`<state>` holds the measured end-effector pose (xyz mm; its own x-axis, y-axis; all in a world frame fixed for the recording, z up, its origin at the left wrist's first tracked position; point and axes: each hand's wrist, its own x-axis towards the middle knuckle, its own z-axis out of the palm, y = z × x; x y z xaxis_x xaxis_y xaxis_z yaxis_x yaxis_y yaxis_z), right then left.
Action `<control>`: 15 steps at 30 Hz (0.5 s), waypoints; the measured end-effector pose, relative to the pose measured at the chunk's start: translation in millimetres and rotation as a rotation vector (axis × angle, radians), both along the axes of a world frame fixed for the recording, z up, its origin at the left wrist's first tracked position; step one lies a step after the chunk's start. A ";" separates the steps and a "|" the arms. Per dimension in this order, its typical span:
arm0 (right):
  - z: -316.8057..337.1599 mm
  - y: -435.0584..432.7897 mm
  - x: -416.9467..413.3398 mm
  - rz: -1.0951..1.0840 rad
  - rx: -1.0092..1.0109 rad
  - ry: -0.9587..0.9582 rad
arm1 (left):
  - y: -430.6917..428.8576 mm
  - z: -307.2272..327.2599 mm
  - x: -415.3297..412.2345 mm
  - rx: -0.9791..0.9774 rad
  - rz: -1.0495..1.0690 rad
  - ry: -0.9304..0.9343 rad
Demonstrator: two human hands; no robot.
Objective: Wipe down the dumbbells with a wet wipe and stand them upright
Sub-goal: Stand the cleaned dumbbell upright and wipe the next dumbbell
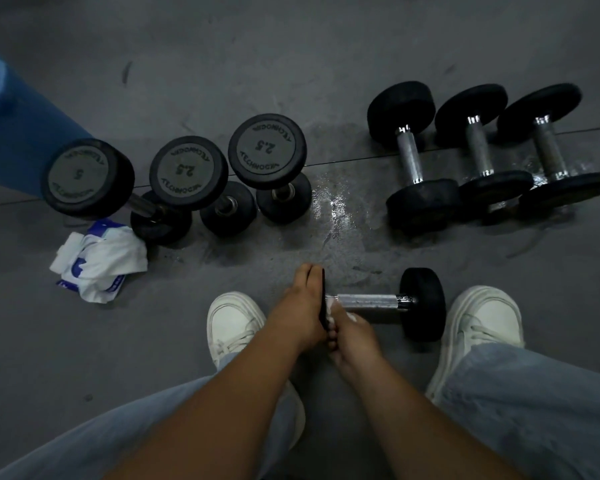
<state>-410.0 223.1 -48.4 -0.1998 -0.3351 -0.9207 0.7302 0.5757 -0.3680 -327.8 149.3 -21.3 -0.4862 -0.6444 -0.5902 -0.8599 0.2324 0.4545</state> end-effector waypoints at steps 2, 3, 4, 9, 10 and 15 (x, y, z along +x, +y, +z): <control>-9.4 17.4 0.3 -0.061 0.013 -0.089 | -5.4 4.3 -1.8 0.034 -0.011 -0.007; -11.8 24.9 -0.5 -0.085 0.047 -0.102 | -7.3 6.0 -2.5 0.043 -0.016 -0.020; -14.6 27.4 -1.6 -0.120 0.084 -0.120 | -8.6 7.6 -3.2 0.046 -0.020 -0.034; 2.7 -9.5 -6.4 -0.321 0.033 -0.293 | -8.4 5.1 -4.0 0.013 -0.016 -0.011; 9.5 -9.7 -4.4 -0.341 0.021 -0.301 | -8.1 5.3 -3.8 0.016 -0.016 -0.007; 3.2 6.0 11.5 -0.358 0.012 -0.223 | -8.5 7.1 -3.8 0.028 -0.011 0.000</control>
<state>-398.5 229.1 -45.3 -0.0976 -0.2701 -0.9579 0.9458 0.2743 -0.1737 -331.5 140.8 -14.2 -0.4928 -0.6220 -0.6084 -0.8575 0.2287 0.4608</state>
